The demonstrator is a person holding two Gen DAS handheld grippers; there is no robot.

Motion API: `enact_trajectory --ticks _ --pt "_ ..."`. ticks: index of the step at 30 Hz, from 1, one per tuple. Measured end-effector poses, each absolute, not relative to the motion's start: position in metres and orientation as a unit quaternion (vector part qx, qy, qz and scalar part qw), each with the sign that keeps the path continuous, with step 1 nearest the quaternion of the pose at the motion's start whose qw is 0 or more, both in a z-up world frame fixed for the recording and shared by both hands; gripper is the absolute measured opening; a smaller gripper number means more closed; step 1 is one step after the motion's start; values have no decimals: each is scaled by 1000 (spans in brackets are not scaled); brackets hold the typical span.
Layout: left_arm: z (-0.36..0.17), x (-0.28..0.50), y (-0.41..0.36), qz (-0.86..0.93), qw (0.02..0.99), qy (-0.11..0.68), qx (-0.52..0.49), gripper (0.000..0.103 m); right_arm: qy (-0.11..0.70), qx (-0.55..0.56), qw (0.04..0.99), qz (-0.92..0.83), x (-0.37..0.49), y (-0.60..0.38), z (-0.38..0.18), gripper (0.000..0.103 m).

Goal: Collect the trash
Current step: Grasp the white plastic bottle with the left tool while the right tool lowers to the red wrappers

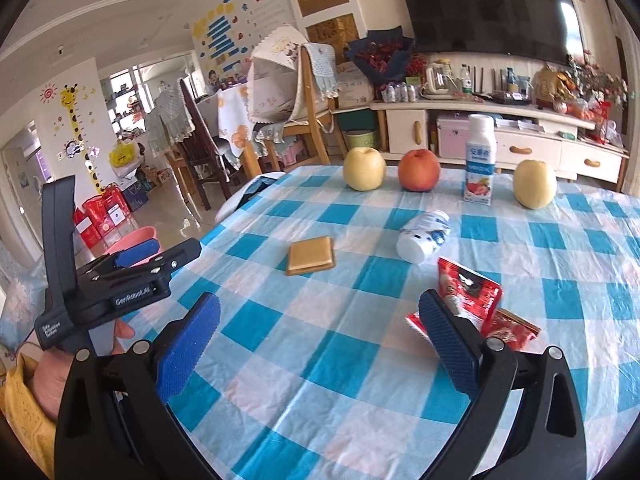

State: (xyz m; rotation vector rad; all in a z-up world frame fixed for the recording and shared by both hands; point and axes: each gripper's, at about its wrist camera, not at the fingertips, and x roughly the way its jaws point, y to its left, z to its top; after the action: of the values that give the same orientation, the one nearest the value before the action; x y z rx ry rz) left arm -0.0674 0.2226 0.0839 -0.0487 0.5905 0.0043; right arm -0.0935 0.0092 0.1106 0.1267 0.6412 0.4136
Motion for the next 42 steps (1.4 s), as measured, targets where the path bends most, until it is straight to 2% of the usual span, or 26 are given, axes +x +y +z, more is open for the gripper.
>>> enact_trajectory --ticks 16,22,32,35,37,42 --pt "69 -54 150 -51 949 311 22 87 316 46 937 140 -86 -41 115 98" --pt "68 -29 116 -76 944 320 36 87 368 114 919 77 -70 -94 98 98" --pt "55 48 25 -129 915 368 103 87 426 152 890 58 -59 -126 72 98" --pt "45 74 13 -132 903 400 90 87 433 161 884 74 -56 -123 66 95" --pt "40 88 8 -128 899 411 85 87 440 159 880 82 -54 -119 63 72" --pt "25 112 7 -116 889 438 67 87 456 162 870 93 -50 -114 53 68"
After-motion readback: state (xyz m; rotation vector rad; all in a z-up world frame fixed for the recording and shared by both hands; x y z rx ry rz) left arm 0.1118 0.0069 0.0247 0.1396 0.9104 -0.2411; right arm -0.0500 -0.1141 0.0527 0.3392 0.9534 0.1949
